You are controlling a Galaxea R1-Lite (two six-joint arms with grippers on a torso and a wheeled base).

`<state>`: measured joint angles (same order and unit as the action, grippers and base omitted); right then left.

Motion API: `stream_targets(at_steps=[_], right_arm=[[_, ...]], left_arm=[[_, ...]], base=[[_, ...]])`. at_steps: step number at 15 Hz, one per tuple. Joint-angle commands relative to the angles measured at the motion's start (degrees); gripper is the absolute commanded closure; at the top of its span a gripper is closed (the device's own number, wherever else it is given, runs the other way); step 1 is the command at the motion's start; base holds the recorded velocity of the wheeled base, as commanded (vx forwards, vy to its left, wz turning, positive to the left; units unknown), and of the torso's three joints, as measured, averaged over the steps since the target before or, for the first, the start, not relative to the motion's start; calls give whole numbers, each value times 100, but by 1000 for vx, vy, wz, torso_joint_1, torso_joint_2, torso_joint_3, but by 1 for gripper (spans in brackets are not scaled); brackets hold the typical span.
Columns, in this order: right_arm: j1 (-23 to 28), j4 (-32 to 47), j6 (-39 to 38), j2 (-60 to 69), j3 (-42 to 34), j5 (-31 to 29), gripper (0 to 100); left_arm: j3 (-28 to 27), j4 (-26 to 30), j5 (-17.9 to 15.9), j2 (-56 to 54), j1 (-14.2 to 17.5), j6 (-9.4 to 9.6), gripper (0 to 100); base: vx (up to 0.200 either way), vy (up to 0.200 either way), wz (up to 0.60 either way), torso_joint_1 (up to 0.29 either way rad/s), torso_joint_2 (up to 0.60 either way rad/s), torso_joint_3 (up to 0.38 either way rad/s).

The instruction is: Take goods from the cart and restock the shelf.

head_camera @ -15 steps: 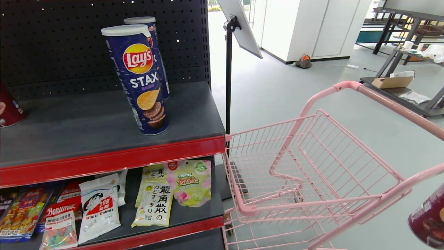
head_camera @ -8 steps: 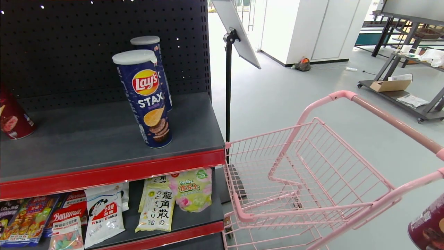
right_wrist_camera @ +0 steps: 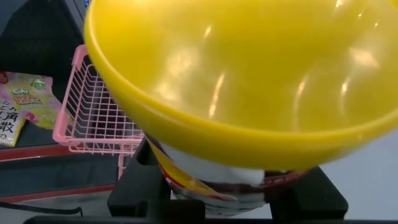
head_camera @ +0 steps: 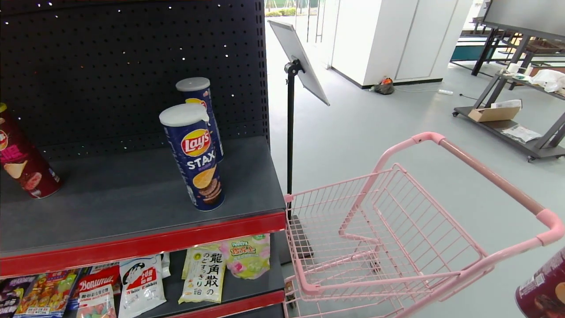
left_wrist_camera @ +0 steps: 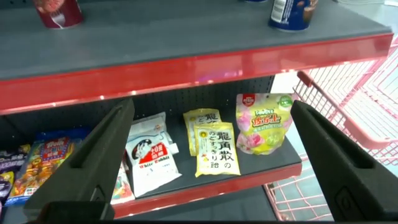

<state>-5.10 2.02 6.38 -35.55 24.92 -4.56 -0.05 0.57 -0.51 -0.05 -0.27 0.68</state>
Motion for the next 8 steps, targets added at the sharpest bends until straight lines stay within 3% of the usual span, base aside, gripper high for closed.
stream_targets(at_steps=[1, 5, 8], right_arm=[[0, 0, 22, 39, -31, 8, 100], [9, 35, 118, 347, -259, 8, 100], [9, 17, 171, 408, -356, 8, 100]], left_arm=[[-4, 4, 7, 5, 0, 2, 0], [5, -5, 7, 5, 0, 2, 0], [5, 4, 7, 5, 0, 2, 0]], base=[[0, 0, 0, 168, -378, -232], [0, 0, 0, 43, -104, -57], [0, 0, 600, 4, -2, -1]])
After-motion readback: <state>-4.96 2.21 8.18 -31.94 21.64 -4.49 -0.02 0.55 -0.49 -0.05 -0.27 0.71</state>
